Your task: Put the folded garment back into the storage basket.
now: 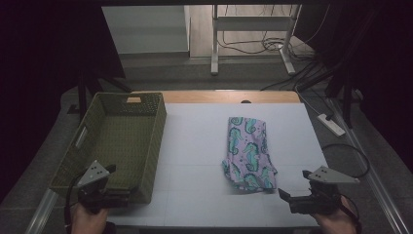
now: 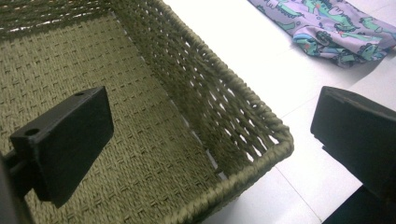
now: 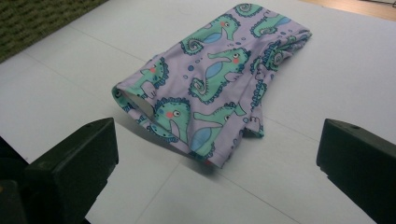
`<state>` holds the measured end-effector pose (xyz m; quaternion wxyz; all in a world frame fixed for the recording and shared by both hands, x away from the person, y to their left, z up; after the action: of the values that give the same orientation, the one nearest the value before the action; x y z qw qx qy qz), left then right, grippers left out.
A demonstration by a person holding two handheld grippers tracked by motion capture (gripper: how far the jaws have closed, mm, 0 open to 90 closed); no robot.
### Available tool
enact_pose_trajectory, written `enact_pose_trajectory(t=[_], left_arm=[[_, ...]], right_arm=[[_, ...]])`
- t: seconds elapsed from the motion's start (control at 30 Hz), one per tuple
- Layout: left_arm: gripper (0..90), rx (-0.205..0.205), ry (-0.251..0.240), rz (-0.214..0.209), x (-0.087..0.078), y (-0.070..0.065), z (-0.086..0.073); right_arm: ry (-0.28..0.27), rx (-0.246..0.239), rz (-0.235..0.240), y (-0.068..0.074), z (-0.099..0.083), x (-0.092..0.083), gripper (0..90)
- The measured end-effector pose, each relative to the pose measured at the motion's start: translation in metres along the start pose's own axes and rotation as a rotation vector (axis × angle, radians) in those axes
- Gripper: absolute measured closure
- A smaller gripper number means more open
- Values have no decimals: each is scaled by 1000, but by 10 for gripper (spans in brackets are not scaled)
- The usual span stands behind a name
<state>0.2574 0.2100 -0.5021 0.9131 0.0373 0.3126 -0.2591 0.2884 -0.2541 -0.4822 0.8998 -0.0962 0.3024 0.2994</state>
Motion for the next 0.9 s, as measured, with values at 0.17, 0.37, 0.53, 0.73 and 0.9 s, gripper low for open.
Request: enact_pose_trajectory(t=[0.17, 0.37, 0.53, 0.73, 0.9], left_arm=[[0, -2, 3, -12, 1, 3, 4], [0, -12, 8, -46, 3, 5, 10], [0, -15, 0, -60, 6, 5, 16], [0, 2, 10, -64, 12, 5, 26], [0, 19, 3, -102, 19, 4, 38]], right_arm=[[2, -6, 24, 1, 3, 2, 0], [24, -39, 32, 2, 6, 7, 0], [20, -47, 33, 2, 9, 9, 0], [20, -50, 46, 4, 13, 11, 0], [16, -45, 66, 6, 16, 13, 0]])
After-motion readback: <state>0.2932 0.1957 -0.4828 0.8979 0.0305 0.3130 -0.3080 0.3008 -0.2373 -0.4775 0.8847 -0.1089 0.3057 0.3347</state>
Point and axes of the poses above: each handheld gripper's, and its own axes: x roughly forward along the jaws, z roughly out of its top, y roughly to its left, the point moved 10 cm from there along x, roughly forward along the jaws
